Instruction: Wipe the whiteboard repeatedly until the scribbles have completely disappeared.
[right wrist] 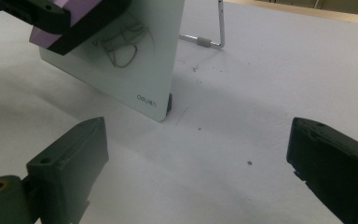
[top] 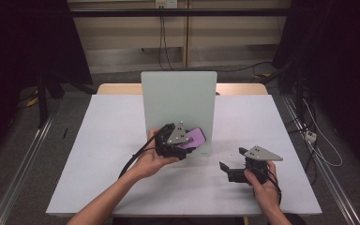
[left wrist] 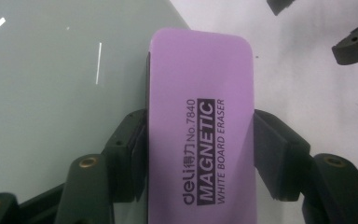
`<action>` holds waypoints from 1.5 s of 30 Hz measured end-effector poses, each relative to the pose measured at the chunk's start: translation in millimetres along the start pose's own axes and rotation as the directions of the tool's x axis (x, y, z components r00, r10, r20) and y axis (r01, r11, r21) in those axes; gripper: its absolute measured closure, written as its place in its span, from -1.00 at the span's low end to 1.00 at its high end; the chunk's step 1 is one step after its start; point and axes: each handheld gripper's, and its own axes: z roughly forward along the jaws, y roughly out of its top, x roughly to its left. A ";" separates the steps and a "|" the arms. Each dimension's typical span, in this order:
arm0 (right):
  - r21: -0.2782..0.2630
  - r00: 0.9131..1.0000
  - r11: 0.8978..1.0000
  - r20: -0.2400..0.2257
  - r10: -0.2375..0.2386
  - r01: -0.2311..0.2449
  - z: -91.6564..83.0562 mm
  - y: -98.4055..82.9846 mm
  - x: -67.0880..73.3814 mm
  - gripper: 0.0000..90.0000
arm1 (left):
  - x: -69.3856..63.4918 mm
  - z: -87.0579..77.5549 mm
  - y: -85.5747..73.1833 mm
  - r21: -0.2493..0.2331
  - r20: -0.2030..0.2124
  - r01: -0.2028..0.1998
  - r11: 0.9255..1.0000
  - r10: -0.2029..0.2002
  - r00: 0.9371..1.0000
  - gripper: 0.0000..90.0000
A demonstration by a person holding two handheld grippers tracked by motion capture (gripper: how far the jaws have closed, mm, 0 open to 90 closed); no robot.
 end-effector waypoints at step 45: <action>-0.007 1.000 1.000 0.008 0.007 -0.007 -2.8 -0.3 -2.3 -0.87 | 12.7 -1.4 20.4 -0.085 0.000 0.070 0.994 -0.070 0.998 -0.10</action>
